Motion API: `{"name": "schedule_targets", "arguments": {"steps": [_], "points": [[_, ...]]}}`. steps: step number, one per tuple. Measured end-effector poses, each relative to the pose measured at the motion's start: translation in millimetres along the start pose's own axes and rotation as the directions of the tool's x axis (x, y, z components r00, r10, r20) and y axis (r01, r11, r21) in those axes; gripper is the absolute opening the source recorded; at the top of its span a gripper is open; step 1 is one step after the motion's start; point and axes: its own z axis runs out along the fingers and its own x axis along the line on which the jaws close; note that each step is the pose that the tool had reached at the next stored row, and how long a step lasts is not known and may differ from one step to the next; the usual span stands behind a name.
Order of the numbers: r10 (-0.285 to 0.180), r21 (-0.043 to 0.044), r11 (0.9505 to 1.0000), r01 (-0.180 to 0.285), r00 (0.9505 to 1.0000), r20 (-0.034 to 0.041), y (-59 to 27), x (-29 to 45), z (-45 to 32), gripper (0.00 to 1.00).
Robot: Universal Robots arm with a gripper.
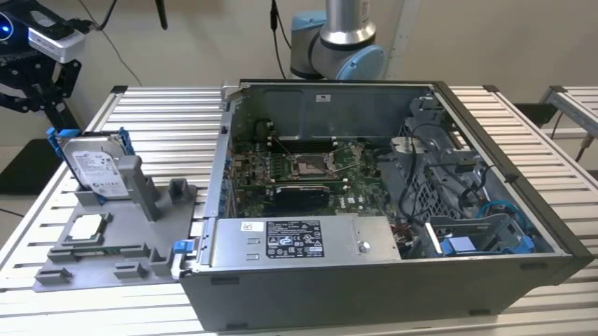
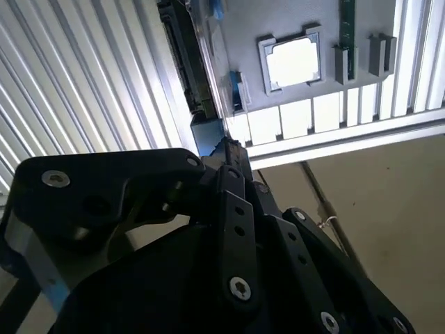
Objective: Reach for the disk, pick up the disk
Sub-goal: 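Pick up the disk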
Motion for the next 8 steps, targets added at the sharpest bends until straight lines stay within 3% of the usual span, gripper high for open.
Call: {"name": "schedule_targets", "arguments": {"steps": [4, 8], "points": [[-0.072, 0.0000, 0.9974, 0.072, 0.9974, -0.0027, 0.0, 0.0, 0.0, 0.00], [-0.145, -0.0002, 0.9894, 0.145, 0.9894, -0.0055, 0.0, 0.0, 0.0, 0.00]]}}
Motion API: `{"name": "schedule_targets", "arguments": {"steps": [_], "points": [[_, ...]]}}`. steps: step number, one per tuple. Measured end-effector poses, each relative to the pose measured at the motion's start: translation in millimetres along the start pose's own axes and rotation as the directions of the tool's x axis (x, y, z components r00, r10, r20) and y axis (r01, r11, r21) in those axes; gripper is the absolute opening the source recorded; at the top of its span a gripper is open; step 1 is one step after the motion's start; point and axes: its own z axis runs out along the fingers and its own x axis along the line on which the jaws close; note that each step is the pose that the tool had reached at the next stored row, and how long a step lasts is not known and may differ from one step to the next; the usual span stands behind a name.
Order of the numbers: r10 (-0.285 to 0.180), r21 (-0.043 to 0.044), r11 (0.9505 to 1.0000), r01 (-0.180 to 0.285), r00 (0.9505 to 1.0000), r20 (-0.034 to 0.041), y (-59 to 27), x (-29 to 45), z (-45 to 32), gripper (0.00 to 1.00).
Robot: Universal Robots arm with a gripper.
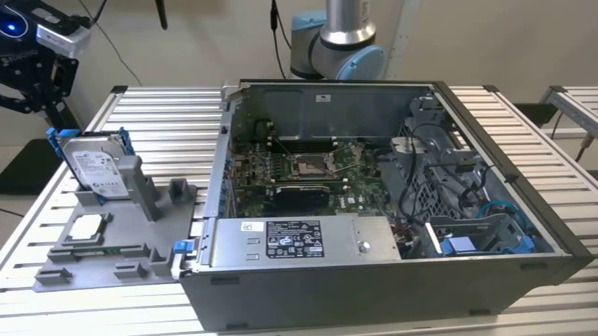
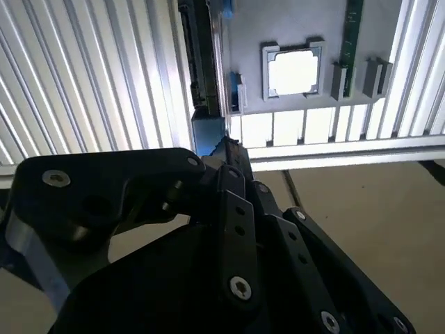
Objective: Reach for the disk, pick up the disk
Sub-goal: 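Pick up the disk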
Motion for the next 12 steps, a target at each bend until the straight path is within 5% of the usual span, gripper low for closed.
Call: {"name": "schedule_targets", "arguments": {"steps": [6, 12], "points": [[-0.109, -0.0001, 0.9941, 0.109, 0.9941, -0.0041, 0.0, 0.0, 0.0, 0.00], [-0.216, -0.0003, 0.9763, 0.216, 0.9763, -0.0080, 0.0, 0.0, 0.0, 0.00]]}}
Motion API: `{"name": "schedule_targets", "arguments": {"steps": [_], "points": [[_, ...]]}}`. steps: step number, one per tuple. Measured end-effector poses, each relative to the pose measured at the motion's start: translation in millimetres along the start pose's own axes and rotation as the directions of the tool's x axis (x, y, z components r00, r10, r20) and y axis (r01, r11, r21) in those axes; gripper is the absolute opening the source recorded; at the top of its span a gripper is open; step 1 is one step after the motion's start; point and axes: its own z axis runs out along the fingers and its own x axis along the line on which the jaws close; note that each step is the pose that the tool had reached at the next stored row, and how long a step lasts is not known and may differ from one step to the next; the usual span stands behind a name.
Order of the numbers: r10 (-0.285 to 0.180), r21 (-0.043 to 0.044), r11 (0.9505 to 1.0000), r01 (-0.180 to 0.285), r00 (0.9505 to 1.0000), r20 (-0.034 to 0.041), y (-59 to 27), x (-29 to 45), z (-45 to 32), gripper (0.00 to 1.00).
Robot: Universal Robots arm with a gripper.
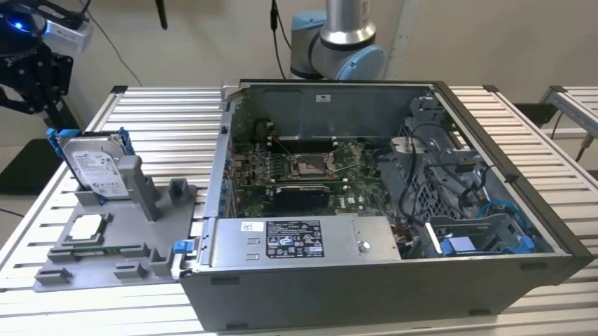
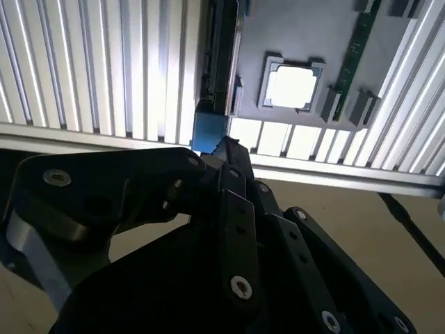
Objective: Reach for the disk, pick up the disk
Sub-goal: 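Pick up the disk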
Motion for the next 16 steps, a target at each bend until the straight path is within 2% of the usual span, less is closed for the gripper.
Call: {"name": "schedule_targets", "arguments": {"steps": [5, 9, 16], "points": [[-0.090, 0.0011, 0.9959, 0.090, 0.9959, -0.0029, 0.0, 0.0, 0.1, 0.00], [-0.153, 0.0015, 0.9883, 0.153, 0.9883, -0.0050, -0.2, -0.1, 0.2, 0.00], [-0.225, 0.0016, 0.9743, 0.225, 0.9742, -0.0077, -2.2, -1.0, 0.7, 0.00]]}}
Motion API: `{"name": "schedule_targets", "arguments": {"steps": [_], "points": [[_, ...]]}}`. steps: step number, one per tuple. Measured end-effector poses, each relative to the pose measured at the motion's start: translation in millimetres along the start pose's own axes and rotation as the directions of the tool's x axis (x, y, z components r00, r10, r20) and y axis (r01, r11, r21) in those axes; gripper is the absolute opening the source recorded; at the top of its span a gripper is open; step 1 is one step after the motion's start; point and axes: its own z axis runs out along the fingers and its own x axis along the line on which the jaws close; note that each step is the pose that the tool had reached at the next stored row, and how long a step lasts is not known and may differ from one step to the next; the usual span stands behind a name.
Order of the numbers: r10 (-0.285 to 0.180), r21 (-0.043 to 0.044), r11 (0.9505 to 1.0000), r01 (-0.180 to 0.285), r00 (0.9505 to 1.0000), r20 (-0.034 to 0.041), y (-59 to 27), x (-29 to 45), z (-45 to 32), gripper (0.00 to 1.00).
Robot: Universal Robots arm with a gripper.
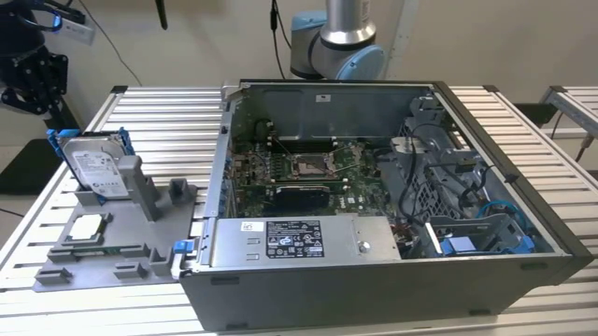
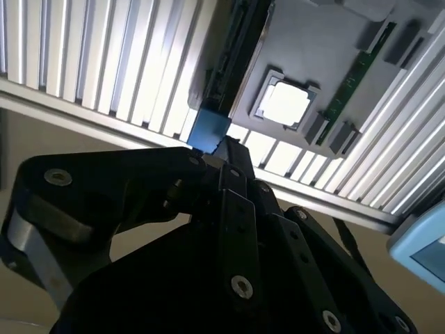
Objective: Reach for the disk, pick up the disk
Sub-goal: 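Pick up the disk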
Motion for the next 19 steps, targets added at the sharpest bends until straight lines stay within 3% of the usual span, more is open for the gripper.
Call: {"name": "schedule_targets", "arguments": {"steps": [7, 15, 16, 19], "points": [[-0.065, 0.0011, 0.9979, 0.065, 0.9979, -0.0022, -2.4, -0.4, 1.7, 0.00], [-0.078, 0.0019, 0.9969, 0.078, 0.9969, -0.0026, -8.6, -2.0, 4.9, 0.00], [-0.078, 0.0019, 0.9969, 0.078, 0.9969, -0.0025, -8.6, -2.0, 4.9, 1.00], [-0.078, 0.0018, 0.9969, 0.078, 0.9969, -0.0025, -8.4, -3.6, 5.1, 1.00]]}}
